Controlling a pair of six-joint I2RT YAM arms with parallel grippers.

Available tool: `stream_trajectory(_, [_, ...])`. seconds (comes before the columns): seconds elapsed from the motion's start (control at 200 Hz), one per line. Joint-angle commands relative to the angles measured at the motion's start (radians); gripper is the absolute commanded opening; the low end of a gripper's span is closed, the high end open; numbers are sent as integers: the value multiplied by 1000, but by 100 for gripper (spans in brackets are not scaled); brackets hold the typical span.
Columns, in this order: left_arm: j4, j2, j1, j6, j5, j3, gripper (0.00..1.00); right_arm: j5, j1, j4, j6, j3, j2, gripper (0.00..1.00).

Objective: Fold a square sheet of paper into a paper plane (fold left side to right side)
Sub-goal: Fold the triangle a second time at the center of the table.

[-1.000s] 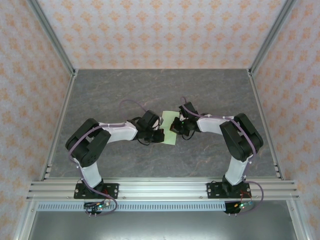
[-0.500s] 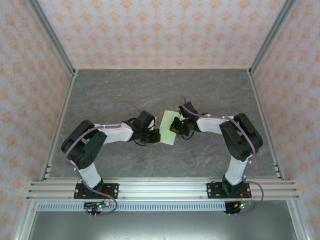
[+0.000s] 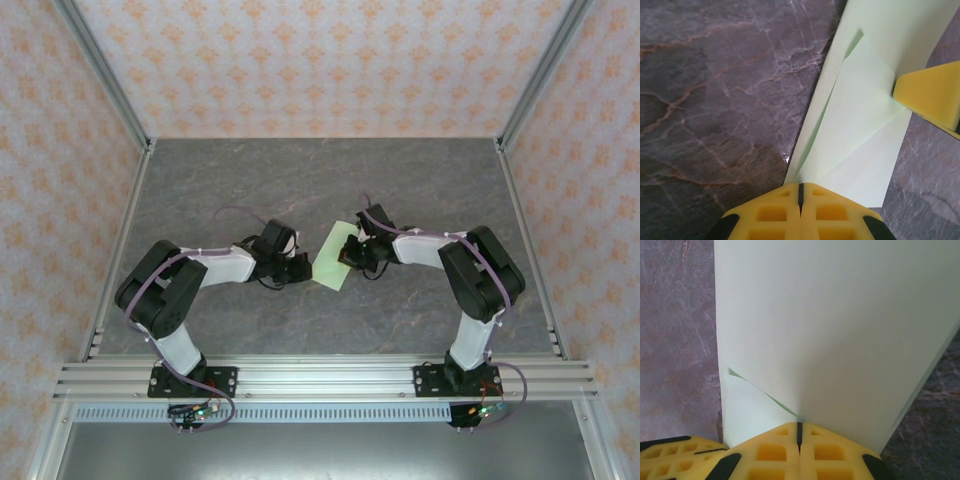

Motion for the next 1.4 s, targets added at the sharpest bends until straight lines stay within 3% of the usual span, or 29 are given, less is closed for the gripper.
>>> stream_trajectory(0.0, [-132, 20, 45, -20, -55, -60, 1, 78, -2, -109, -18, -16, 46, 1])
stream_trajectory(0.626, [-147, -28, 165, 8, -1, -78, 2, 59, -5, -86, -21, -19, 34, 1])
stream_trajectory(0.771, [-117, -86, 165, 28, 28, -74, 8, 23, -4, 3, -11, -35, -24, 4])
stream_trajectory(0.856, [-97, -117, 165, 37, 52, -68, 15, 31, -5, 32, -20, -45, -79, 10])
stream_trajectory(0.966, [-65, -133, 163, 35, 99, -55, 22, 109, -7, 19, -45, -71, -175, 34])
stream_trajectory(1.126, [-31, -121, 150, 17, 120, -31, 30, 160, -36, -17, -66, -124, -283, 57])
stream_trajectory(1.396, [6, -32, 101, -2, 119, 41, 41, -4, -72, 164, 24, -222, -267, 66])
